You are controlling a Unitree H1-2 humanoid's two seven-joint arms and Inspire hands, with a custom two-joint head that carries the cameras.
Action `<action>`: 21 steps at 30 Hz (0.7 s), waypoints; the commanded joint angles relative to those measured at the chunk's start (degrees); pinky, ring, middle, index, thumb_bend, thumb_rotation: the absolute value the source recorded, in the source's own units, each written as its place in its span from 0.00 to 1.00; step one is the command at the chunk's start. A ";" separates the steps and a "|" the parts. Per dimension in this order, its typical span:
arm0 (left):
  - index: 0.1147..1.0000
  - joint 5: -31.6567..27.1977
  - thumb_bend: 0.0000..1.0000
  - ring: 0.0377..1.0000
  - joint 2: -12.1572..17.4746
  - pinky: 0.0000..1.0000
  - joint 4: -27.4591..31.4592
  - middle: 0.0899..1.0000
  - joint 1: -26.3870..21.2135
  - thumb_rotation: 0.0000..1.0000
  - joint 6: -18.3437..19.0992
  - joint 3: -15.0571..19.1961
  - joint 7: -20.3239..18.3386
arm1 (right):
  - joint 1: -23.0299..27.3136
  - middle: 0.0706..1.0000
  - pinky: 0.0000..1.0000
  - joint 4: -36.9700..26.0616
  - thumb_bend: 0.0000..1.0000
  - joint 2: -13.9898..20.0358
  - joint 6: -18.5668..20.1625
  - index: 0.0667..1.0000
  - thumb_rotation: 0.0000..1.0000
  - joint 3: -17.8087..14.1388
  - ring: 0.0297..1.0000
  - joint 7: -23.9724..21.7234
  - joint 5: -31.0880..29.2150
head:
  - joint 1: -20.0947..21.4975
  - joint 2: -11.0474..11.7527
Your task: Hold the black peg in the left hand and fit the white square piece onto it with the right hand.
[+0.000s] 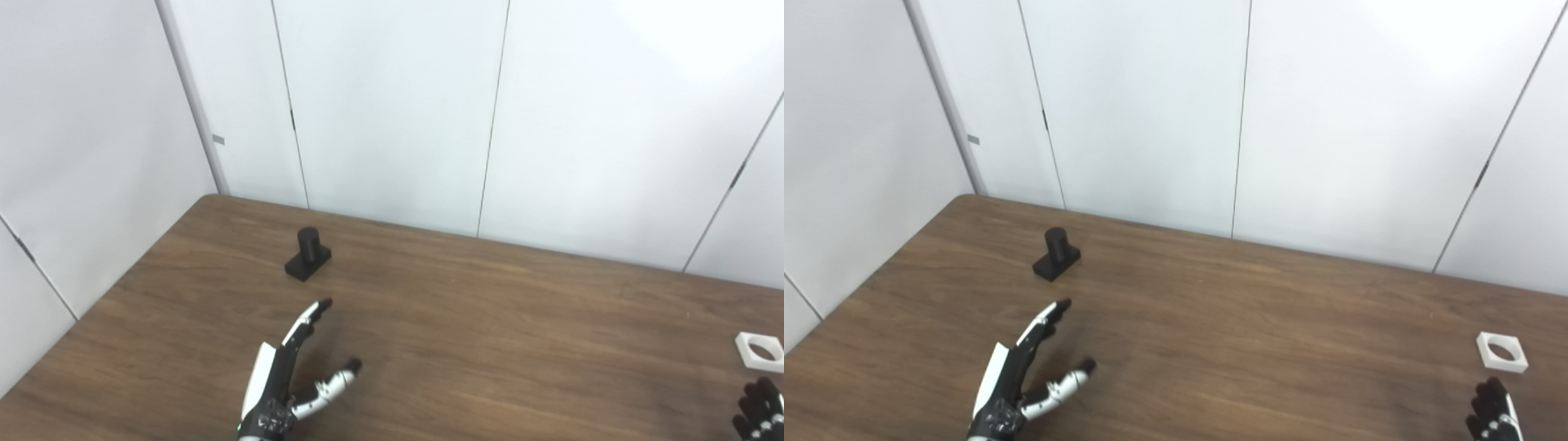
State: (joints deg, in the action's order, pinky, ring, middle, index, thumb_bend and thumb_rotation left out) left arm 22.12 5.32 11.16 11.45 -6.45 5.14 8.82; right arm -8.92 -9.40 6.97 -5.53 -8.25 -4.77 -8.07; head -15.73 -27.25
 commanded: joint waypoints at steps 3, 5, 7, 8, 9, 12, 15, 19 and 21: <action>0.90 4.94 0.80 0.99 1.13 0.99 2.53 0.95 -0.91 0.26 4.38 0.95 0.98 | -1.34 0.99 1.00 2.53 0.64 0.66 -2.20 0.99 1.00 -0.22 1.00 -0.94 -1.32 | -0.10 -0.05; 0.89 6.16 0.82 1.00 2.24 1.00 2.91 0.96 -2.33 0.28 6.08 1.51 0.81 | -1.45 0.99 1.00 2.30 0.63 0.70 -2.06 0.99 1.00 -0.09 1.00 -0.84 -0.85 | -0.24 -0.02; 0.88 7.90 0.83 1.00 3.64 1.00 3.11 0.96 -4.25 0.30 8.46 2.21 0.49 | -1.51 0.99 1.00 2.37 0.62 0.71 -2.30 1.00 1.00 -0.08 1.00 -0.84 -0.68 | -0.20 -0.14; 0.87 9.09 0.83 1.00 4.29 1.00 3.21 0.96 -5.11 0.32 9.93 2.37 0.29 | -1.51 0.99 1.00 2.40 0.62 0.66 -2.30 1.00 1.00 -0.13 1.00 -0.73 -0.68 | -0.20 -0.14; 0.87 10.71 0.84 1.00 4.95 1.00 3.28 0.97 -5.99 0.35 11.62 2.41 0.09 | -1.50 0.98 1.00 2.47 0.63 0.69 -2.33 1.00 1.00 -0.16 1.00 -0.70 -0.72 | -0.20 -0.14; 0.86 15.18 0.86 1.00 6.88 1.00 3.62 0.97 -8.26 0.42 16.66 2.07 -0.82 | -1.50 0.98 1.00 2.38 0.64 0.71 -1.99 1.00 1.00 -0.18 1.00 -0.46 -0.44 | -0.12 -0.41; 0.85 18.65 0.86 1.00 8.57 1.00 3.18 0.96 -10.10 0.49 20.16 1.76 -1.05 | -1.59 0.98 1.00 2.10 0.63 0.49 -1.51 0.99 1.00 -0.15 0.99 -0.33 -0.52 | -0.11 -0.51; 0.83 18.97 0.87 1.00 9.48 1.00 0.51 0.95 -12.42 0.49 20.87 2.67 1.05 | -1.54 0.98 1.00 2.02 0.64 0.27 -1.39 0.99 1.00 -0.08 1.00 -0.29 -0.71 | 0.12 -0.75; 0.82 19.15 0.88 0.99 10.03 1.00 -1.00 0.94 -13.53 0.48 20.94 3.09 2.10 | -1.49 0.97 1.00 1.89 0.65 0.25 -1.17 0.99 1.00 0.01 1.00 -0.22 -0.50 | 0.07 -0.76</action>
State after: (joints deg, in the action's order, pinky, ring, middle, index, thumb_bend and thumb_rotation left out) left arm 40.49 13.66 9.91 -0.23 14.83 7.61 8.82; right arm -9.17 -9.35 7.45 -6.12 -8.29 -5.17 -8.47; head -15.64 -27.95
